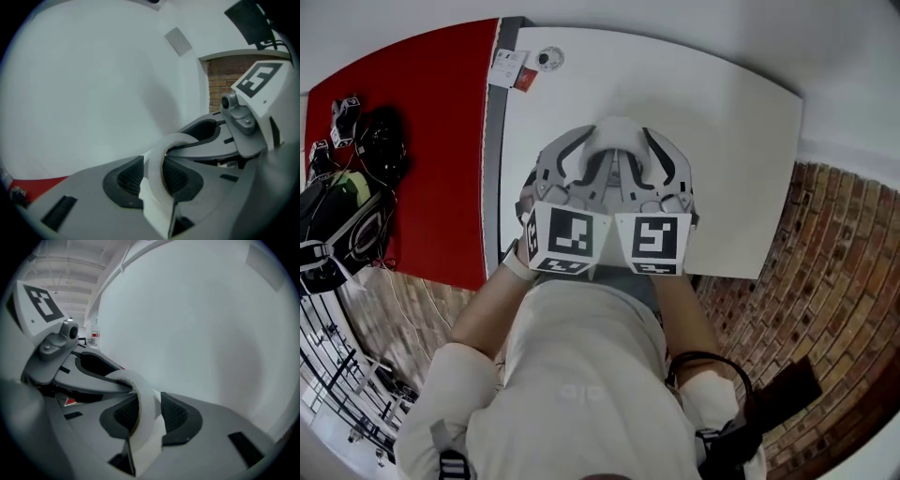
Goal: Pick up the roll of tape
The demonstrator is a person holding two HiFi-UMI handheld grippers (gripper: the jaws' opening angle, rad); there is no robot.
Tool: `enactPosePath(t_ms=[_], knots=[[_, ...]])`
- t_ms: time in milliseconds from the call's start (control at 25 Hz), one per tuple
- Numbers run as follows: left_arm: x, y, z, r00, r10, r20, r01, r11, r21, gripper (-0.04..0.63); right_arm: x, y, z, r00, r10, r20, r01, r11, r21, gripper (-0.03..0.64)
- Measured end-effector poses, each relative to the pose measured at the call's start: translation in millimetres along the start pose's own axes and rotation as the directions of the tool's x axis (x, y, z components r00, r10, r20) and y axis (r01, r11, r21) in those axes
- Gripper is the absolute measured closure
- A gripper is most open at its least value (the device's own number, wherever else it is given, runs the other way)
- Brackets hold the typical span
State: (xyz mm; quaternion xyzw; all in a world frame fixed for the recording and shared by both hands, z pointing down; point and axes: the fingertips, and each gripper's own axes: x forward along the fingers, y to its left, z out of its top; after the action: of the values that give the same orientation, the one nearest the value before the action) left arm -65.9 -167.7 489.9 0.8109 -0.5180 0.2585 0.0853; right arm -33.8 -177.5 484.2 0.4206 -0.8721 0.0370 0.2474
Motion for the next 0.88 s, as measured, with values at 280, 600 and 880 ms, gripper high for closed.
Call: enactPosePath(t_ms=[280, 600, 880], knots=[[-85.5, -4.9, 63.3, 0.983, 0.032, 0.179, -0.048, 0.995, 0.089, 0.485, -77.9, 18.8, 74.3, 0.985, -0.118, 0.129, 0.129, 0.988, -0.084, 0.482], [-173.4, -23.9, 143.7, 0.913, 0.007, 0.408, -0.090, 0.979, 0.186, 0.485, -172.8, 24.8, 154.4, 0.929, -0.247, 0.276, 0.305, 0.933, -0.191, 0.482], [-235.8, -43.7, 202.0, 0.842, -0.022, 0.539, -0.119, 0.967, 0.226, 0.485, -240.8, 26.5, 204.9, 0.865, -0.316, 0.390, 0.425, 0.874, -0.235, 0.483]])
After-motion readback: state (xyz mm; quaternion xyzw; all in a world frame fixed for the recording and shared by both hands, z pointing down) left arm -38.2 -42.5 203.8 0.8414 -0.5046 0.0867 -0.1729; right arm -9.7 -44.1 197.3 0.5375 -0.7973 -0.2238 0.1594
